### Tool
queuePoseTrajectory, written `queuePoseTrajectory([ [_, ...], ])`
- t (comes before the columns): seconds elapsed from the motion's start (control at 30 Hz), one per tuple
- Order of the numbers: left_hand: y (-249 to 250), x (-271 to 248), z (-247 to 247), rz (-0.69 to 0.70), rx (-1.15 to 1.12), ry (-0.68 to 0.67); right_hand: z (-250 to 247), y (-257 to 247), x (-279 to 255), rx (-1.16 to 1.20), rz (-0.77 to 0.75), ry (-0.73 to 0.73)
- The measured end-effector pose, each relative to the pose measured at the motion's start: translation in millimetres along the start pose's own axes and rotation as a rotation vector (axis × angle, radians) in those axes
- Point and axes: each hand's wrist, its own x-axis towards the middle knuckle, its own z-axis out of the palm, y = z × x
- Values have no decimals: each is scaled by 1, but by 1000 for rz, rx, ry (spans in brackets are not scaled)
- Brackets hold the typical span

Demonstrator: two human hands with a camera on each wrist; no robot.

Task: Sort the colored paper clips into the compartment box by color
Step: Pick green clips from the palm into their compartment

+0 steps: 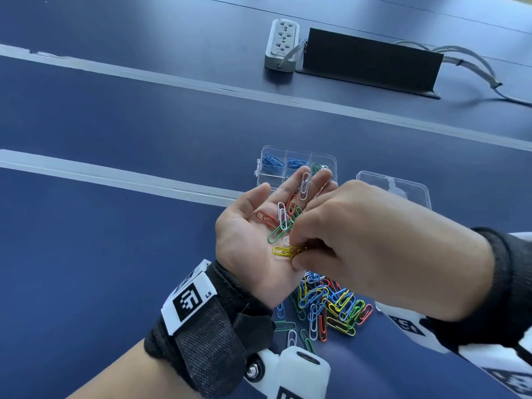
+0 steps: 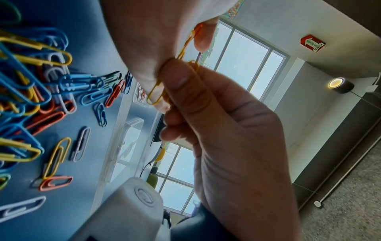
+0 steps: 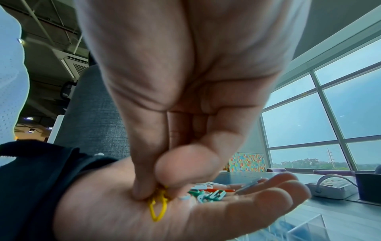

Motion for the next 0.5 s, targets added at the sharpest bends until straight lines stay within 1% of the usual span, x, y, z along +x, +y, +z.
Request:
queuePoseTrajectory([
  [0.13, 0, 0, 1, -3, 5, 0, -2, 1, 2, 51, -39, 40],
  [0.17, 0, 0, 1, -5, -4, 0, -2, 1, 3, 24, -54, 37],
  [0.23, -1, -1, 3, -19, -18, -3, -2, 2, 3, 115, -47, 102],
  [0.27, -2, -1, 4, -25, -20, -4, -1, 2, 5, 125, -37, 101],
  [0.33, -2, 0, 4, -39, -46, 9, 3, 3, 6, 125, 0, 43],
  [0.37, -2, 0, 4, -43, -63, 19, 2, 3, 5, 158, 4, 57],
  [0.43, -3, 2, 0, -41, -59, 27, 4, 0, 8, 127, 9, 55],
  [0.5, -3, 1, -2, -36, -39, 45, 10, -1, 11, 130, 18, 86],
])
